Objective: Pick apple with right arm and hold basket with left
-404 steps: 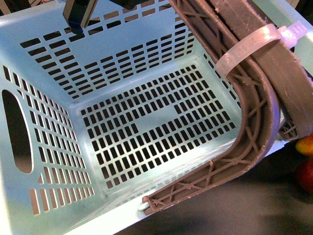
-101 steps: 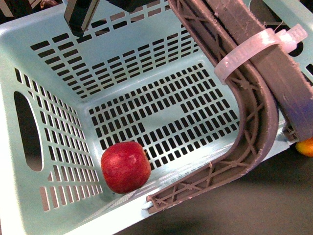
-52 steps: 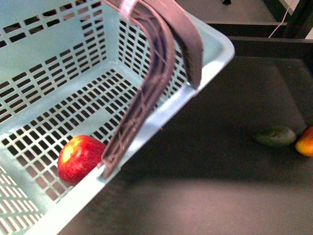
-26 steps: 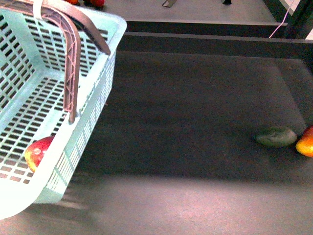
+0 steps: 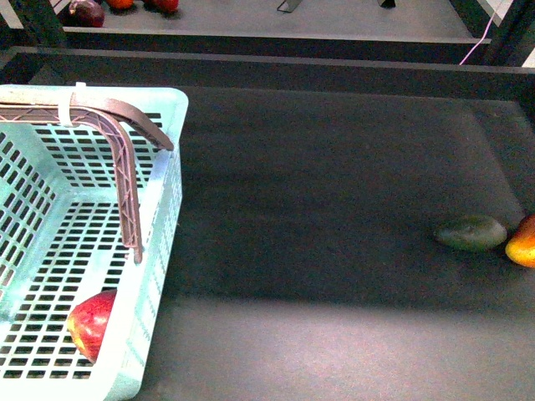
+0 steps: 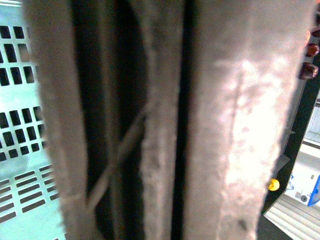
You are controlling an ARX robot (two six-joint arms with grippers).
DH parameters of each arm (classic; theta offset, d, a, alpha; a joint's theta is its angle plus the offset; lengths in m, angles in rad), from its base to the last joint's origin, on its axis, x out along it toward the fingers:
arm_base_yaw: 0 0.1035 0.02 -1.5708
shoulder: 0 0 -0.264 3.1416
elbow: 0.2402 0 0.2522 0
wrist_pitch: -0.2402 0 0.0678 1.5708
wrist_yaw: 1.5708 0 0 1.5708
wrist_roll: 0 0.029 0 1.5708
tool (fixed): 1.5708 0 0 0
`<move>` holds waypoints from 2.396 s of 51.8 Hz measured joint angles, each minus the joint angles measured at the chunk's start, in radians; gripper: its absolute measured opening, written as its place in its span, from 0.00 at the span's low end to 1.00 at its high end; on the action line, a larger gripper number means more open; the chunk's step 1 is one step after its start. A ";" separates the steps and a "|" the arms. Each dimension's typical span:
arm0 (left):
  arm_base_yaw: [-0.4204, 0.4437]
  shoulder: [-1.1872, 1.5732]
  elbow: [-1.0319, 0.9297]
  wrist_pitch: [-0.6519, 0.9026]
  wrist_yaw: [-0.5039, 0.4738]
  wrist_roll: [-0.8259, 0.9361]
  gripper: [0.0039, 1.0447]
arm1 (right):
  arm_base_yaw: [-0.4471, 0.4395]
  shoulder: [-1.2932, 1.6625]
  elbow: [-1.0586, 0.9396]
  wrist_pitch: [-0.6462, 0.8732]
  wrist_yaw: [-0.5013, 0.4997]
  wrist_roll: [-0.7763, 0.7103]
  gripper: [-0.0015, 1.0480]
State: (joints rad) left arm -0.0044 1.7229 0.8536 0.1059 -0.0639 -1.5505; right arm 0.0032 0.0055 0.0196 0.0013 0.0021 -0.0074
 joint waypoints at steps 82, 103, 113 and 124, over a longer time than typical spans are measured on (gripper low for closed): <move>0.001 -0.830 -0.729 0.652 0.064 1.532 0.03 | 0.000 0.000 0.000 0.000 0.000 0.000 0.92; 0.001 -1.035 -0.839 0.559 0.064 1.536 0.03 | 0.000 0.000 0.000 0.000 0.000 0.000 0.92; 0.001 -1.194 -0.839 0.415 0.064 1.539 0.03 | 0.000 0.000 0.000 0.000 0.000 0.000 0.92; 0.001 -1.344 -0.839 0.272 0.064 1.539 0.03 | 0.000 0.000 0.000 0.000 0.000 0.000 0.92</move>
State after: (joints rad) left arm -0.0032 0.3790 0.0143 0.3775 -0.0002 -0.0113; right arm 0.0032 0.0051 0.0196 0.0013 0.0021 -0.0074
